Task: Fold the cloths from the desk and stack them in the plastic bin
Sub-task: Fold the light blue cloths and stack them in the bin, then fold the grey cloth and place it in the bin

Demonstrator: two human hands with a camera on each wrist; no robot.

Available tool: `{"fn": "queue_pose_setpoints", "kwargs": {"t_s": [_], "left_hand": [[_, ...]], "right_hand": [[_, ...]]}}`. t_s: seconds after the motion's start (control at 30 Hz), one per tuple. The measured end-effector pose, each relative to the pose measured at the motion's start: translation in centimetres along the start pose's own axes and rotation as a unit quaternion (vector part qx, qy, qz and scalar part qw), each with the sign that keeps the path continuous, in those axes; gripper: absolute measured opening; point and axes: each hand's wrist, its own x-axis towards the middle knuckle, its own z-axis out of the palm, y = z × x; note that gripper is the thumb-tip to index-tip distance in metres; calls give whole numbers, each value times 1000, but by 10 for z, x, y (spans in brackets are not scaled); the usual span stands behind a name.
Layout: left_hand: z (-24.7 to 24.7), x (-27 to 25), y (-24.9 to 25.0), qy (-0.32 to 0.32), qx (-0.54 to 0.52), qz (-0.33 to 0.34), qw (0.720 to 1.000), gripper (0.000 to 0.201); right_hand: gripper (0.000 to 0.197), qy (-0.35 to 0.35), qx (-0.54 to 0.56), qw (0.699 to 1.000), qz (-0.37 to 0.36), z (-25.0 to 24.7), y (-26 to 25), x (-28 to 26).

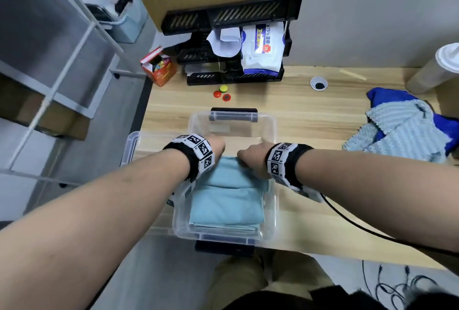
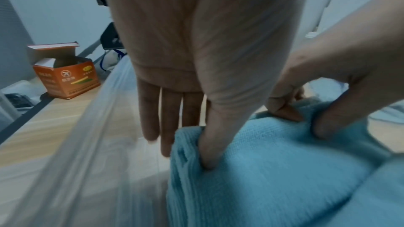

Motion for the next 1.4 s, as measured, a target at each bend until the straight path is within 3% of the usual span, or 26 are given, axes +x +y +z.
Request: {"fn": "queue_pose_setpoints", "kwargs": {"t_s": [0.17, 0.33, 0.47, 0.83, 1.03, 1.2, 1.4], "left_hand": [[2, -3, 7, 39, 52, 5, 998, 23], [-3, -4, 17, -14, 56, 31, 998, 26], [2, -1, 15, -29, 50, 32, 998, 27], [23, 14, 27, -43, 26, 6, 999, 29], [11, 14, 23, -53, 72, -12, 996, 8], [-31, 15, 23, -18, 88, -45, 995, 10], [-98, 7, 33, 66, 16, -61, 996, 14]], "right_hand": [[38, 82, -136, 987, 8, 14, -9, 8], [37, 125, -133, 983, -22, 10, -15, 1], [19, 94, -119, 988, -27, 10, -19, -5], [21, 26, -86, 996, -12, 25, -24, 11], [22, -11, -93, 995, -31, 11, -22, 5], [4, 90, -78, 992, -46, -15, -19, -15], [20, 235, -54, 969, -48, -38, 25, -56]]}}
